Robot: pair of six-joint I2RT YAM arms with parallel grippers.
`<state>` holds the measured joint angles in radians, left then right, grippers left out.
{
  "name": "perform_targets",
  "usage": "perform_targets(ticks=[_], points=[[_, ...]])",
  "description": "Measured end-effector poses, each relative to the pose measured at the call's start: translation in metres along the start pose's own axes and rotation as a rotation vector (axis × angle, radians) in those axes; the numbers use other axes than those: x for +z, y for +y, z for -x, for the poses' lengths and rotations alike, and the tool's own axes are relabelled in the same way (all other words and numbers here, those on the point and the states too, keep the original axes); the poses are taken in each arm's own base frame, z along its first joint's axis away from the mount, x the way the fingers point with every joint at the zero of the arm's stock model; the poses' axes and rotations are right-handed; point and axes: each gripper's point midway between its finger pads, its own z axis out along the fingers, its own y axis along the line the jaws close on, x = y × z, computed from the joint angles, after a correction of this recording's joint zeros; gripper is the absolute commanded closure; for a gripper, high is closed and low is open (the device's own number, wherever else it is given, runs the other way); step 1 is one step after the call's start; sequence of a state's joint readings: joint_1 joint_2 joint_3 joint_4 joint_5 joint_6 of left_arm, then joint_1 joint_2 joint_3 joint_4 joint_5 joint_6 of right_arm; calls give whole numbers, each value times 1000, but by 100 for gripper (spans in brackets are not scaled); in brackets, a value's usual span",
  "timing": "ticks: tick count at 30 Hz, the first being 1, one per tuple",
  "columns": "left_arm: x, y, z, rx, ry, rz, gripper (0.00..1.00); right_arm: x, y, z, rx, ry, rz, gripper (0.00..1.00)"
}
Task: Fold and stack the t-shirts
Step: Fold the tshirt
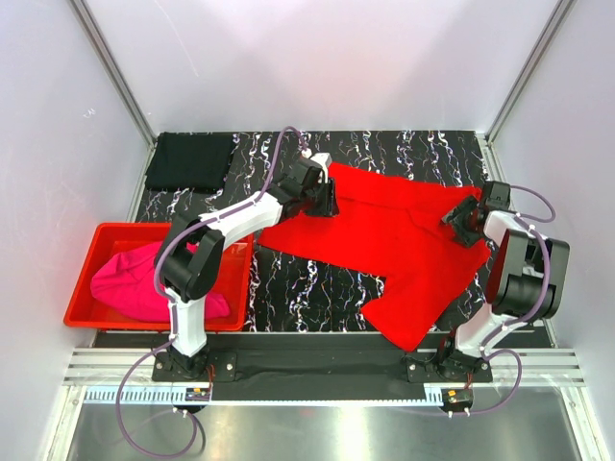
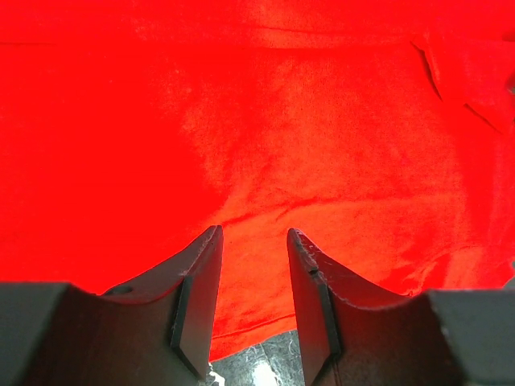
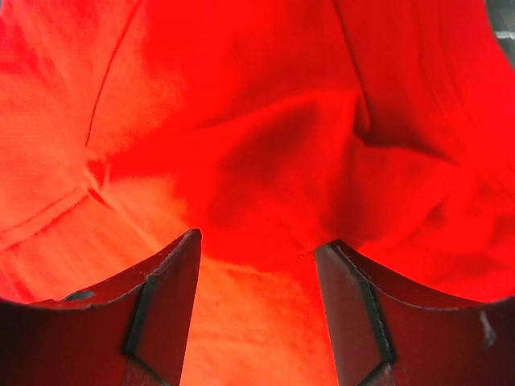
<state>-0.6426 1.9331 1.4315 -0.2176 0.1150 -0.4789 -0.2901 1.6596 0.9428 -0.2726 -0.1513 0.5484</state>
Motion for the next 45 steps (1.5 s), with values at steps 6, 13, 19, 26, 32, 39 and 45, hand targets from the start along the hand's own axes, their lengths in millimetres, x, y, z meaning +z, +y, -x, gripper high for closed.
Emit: perform_targets(ticks=[6, 13, 19, 26, 32, 39, 45], points=[[0, -2, -1, 0, 7, -14, 58, 14, 4, 10, 2, 2, -2, 35], [0, -7, -3, 4, 13, -26, 58, 19, 35, 56, -13, -68, 44, 35], [0, -14, -8, 13, 24, -40, 58, 36, 54, 89, -27, -87, 57, 33], [-1, -20, -10, 20, 30, -52, 58, 24, 36, 83, -75, -68, -47, 28], [-1, -25, -12, 25, 36, -64, 58, -40, 20, 72, -118, -140, -125, 44], [-1, -37, -20, 43, 49, -83, 59, -44, -7, 30, -128, -100, -158, 73], [-2, -39, -24, 55, 59, -83, 59, -7, -10, -7, -176, 2, -174, 68]])
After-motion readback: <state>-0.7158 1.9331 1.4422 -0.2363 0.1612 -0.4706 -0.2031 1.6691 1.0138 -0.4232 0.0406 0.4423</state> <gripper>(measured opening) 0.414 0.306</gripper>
